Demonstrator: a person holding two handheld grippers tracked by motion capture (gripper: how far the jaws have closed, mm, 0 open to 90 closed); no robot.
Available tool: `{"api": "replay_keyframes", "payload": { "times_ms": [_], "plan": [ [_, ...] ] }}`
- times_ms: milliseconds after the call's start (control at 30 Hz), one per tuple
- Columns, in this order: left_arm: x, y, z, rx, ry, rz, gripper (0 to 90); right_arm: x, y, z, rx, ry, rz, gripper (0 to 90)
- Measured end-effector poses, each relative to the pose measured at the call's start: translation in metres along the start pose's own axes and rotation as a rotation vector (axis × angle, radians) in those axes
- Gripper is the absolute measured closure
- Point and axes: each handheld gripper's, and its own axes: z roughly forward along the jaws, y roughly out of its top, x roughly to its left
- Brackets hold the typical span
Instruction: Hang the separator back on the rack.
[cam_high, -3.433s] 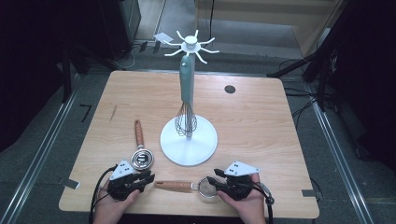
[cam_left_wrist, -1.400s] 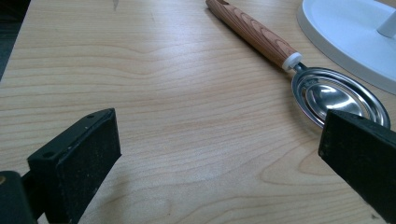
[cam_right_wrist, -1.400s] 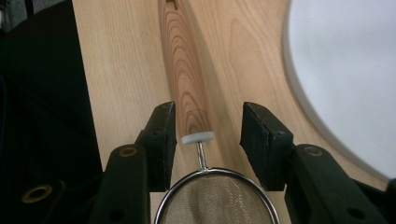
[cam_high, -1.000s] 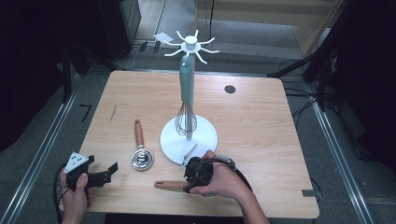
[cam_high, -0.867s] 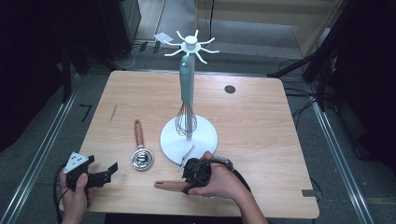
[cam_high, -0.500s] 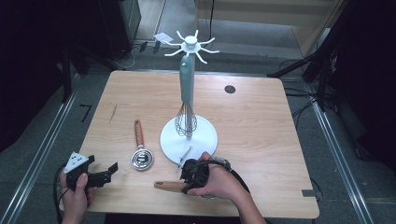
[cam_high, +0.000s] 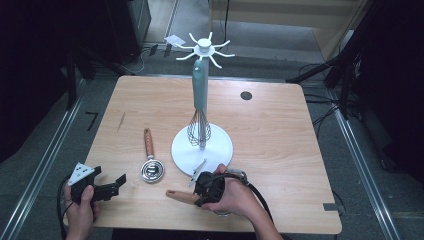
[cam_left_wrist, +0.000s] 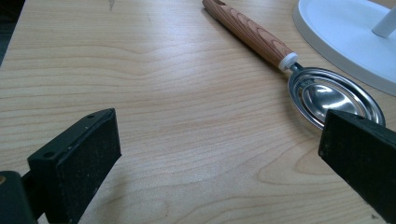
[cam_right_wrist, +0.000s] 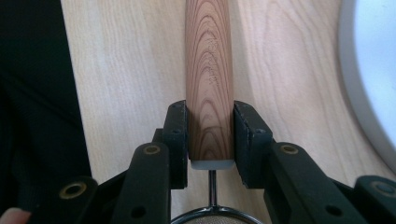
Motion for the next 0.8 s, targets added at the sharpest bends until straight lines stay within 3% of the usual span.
{"api": "replay_keyframes", "payload": {
  "times_ms": [300, 400, 433, 800],
  "plan": [
    [0.000, 0.000, 0.000, -0.004, 0.004, -0.005, 0.0, -0.006, -0.010, -0.016, -0.071, -0.004, 0.044, 70.5],
    [0.000, 0.000, 0.000, -0.005, 0.004, -0.006, 0.0, -0.009, -0.014, -0.022, -0.105, -0.034, 0.063, 70.5],
    [0.000, 0.000, 0.000, -0.007, 0.004, -0.008, 0.0, -0.012, -0.018, -0.027, -0.138, -0.058, 0.080, 70.5],
    [0.001, 0.000, 0.000, -0.010, 0.004, -0.010, 0.0, -0.024, -0.038, -0.043, -0.210, -0.105, 0.172, 70.5]
  ]
}}
